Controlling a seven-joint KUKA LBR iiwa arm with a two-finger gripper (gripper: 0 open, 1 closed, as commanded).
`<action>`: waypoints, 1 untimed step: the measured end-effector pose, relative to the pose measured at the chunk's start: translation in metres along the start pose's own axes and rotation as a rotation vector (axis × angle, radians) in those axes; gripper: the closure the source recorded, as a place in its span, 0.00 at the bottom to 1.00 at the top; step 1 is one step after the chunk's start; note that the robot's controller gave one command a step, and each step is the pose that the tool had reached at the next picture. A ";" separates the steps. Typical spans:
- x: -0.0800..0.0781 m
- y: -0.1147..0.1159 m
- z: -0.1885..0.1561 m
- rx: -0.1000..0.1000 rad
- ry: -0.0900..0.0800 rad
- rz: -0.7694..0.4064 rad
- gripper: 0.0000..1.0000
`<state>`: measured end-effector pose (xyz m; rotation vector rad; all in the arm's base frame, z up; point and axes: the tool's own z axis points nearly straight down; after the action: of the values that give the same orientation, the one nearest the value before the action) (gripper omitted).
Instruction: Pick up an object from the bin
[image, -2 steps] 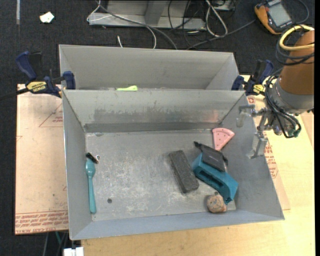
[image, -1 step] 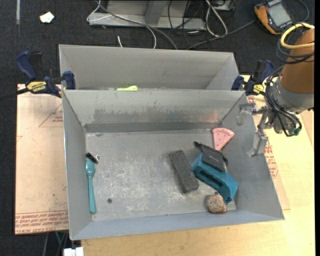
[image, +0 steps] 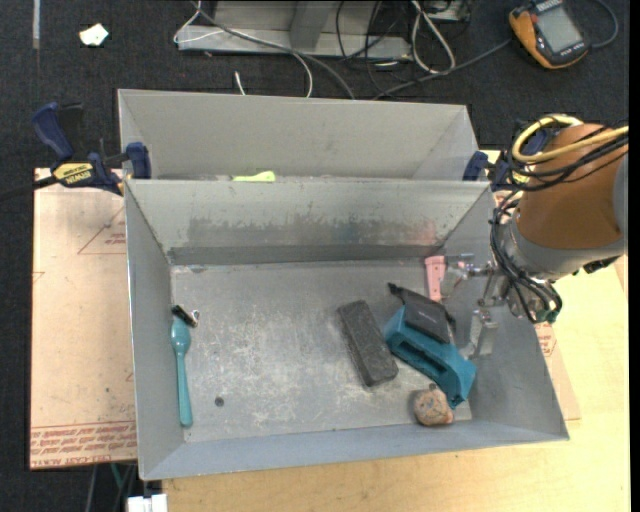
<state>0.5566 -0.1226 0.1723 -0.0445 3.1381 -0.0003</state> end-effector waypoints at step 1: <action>0.007 -0.020 0.015 0.002 -0.008 0.020 0.00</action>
Offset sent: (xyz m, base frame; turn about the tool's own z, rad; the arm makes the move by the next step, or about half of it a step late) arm -0.0711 0.0070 -0.1020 0.0208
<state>0.5505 -0.1425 0.1571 -0.0129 3.1308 -0.0031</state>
